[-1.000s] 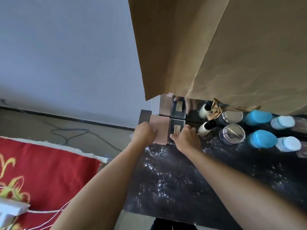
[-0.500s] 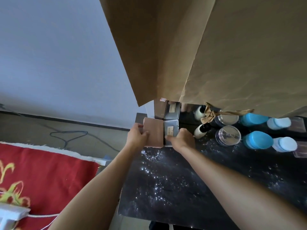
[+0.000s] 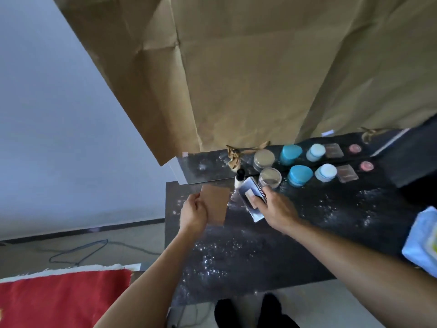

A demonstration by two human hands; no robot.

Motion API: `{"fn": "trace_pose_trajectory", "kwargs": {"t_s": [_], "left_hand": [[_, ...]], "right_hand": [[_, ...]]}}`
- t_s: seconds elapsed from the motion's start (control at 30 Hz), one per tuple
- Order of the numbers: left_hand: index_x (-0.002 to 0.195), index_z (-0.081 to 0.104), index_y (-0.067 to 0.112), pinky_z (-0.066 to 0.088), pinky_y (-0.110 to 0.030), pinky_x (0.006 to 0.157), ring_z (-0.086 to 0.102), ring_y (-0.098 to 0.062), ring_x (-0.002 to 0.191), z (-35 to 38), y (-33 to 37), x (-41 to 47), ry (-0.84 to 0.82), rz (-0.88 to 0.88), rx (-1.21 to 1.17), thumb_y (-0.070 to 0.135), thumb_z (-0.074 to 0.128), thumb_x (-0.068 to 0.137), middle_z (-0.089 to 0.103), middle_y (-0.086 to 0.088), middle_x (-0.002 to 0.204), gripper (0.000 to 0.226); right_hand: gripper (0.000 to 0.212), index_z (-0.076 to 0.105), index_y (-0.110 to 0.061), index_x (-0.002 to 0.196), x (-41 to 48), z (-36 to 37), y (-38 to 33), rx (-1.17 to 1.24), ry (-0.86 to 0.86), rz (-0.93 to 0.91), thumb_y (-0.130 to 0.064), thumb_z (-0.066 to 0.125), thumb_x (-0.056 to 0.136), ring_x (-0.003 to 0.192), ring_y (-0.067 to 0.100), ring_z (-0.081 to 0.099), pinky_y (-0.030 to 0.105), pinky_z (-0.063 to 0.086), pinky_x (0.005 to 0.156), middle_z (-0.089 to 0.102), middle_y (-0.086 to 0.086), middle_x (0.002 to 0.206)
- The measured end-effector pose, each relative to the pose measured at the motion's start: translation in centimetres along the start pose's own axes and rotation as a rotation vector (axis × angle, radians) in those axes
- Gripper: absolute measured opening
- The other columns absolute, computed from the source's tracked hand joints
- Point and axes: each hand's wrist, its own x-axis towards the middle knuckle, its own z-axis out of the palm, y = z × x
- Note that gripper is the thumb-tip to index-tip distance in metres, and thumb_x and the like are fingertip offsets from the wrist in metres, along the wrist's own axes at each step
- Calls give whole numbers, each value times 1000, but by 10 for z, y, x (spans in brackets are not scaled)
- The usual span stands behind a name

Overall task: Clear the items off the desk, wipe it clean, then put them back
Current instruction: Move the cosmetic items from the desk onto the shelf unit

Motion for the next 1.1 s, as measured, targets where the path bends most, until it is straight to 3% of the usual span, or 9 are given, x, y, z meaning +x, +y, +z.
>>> {"fn": "trace_pose_trajectory", "kwargs": {"t_s": [0.13, 0.3, 0.53, 0.67, 0.73, 0.83, 0.93, 1.0, 1.1], "left_hand": [[125, 55, 9, 55, -42, 79, 61, -28, 92, 41, 40, -32, -44, 82, 1, 15, 33, 98, 64, -12, 110, 35], [124, 55, 9, 51, -35, 77, 58, -25, 92, 110, 94, -86, -96, 182, -15, 13, 35, 98, 63, -12, 110, 33], [108, 58, 16, 55, -51, 80, 64, -32, 90, 241, 183, -173, -192, 227, -164, 20, 40, 95, 66, -13, 101, 22], [106, 56, 19, 57, -43, 69, 61, -27, 79, 301, 244, -224, -262, 237, -293, 32, 44, 85, 63, -10, 94, 28], [108, 55, 18, 48, -31, 53, 56, -22, 71, 326, 279, -247, -306, 284, -330, 25, 45, 91, 60, -7, 89, 21], [105, 52, 21, 43, -28, 49, 54, -20, 71, 353, 329, -265, -332, 378, -346, 21, 47, 96, 57, -3, 86, 11], [116, 48, 18, 45, -22, 41, 56, -18, 71, 376, 375, -268, -349, 416, -319, 24, 42, 99, 57, -8, 97, 19], [122, 45, 19, 40, -8, 37, 58, -17, 78, 390, 403, -266, -342, 428, -280, 25, 39, 101, 58, -8, 108, 22], [121, 40, 20, 49, -9, 49, 58, -19, 92, 411, 441, -257, -336, 438, -288, 24, 36, 102, 55, -5, 120, 20]], "right_hand": [[37, 44, -19, 92, -34, -50, 48, -10, 109, 50, -56, 39, 92, 81, 34, 61, 35, 40, 60, 62, 9, 85], [36, 46, -20, 89, -78, -113, 121, -1, 251, 113, -56, 47, 89, 83, 37, 63, 35, 41, 60, 67, 13, 87], [43, 57, -16, 94, -139, -216, 258, -12, 386, 242, -58, 54, 84, 88, 37, 63, 39, 48, 68, 69, 14, 88], [47, 57, -19, 87, -160, -274, 321, 37, 458, 295, -65, 51, 78, 78, 34, 64, 38, 50, 64, 68, 7, 79], [45, 57, -19, 86, -164, -307, 346, 53, 498, 315, -63, 53, 80, 77, 33, 64, 36, 49, 62, 68, 6, 78], [37, 61, -17, 93, -158, -356, 374, 29, 561, 347, -53, 57, 84, 82, 33, 64, 33, 46, 62, 69, 8, 85], [33, 63, -17, 94, -142, -399, 396, 34, 628, 367, -49, 58, 84, 80, 33, 63, 34, 48, 63, 69, 10, 87], [32, 63, -17, 94, -128, -426, 408, 48, 660, 374, -47, 58, 84, 80, 34, 62, 34, 48, 63, 69, 10, 88], [31, 64, -17, 96, -103, -464, 422, 78, 716, 383, -45, 58, 84, 85, 36, 62, 36, 50, 68, 69, 12, 91]]}}
